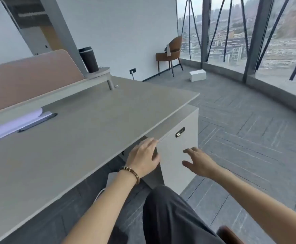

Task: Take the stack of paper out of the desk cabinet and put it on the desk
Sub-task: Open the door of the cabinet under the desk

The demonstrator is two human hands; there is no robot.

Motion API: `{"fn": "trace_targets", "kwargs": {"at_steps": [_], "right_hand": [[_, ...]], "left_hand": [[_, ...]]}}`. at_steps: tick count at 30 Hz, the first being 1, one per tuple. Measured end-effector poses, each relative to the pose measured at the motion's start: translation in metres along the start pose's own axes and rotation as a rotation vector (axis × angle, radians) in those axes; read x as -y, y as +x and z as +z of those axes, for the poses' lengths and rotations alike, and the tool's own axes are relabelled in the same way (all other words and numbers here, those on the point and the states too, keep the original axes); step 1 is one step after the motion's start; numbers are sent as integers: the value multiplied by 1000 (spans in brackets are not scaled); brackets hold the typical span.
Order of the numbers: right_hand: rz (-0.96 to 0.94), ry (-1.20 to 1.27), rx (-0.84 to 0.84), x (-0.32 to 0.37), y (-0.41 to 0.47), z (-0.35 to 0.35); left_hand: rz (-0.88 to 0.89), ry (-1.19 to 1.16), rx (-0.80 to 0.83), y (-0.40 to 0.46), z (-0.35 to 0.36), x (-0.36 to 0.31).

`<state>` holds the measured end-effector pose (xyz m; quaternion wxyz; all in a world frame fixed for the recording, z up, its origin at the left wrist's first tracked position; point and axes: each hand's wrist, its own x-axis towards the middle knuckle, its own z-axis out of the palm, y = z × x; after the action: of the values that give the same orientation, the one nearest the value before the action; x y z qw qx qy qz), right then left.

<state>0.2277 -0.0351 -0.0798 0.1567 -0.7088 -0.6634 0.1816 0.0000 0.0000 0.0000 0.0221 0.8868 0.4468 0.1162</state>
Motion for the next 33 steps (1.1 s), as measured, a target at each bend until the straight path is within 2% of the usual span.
{"fn": "trace_targets", "kwargs": {"at_steps": [16, 18, 25, 33], "right_hand": [[190, 317, 133, -17, 70, 126], [212, 377, 115, -20, 76, 138], [247, 598, -125, -10, 91, 170], [339, 717, -132, -8, 113, 204]], "left_hand": [[38, 120, 90, 73, 85, 50], [61, 134, 107, 82, 91, 53], [142, 200, 165, 109, 102, 59], [190, 278, 100, 117, 110, 65]]}}
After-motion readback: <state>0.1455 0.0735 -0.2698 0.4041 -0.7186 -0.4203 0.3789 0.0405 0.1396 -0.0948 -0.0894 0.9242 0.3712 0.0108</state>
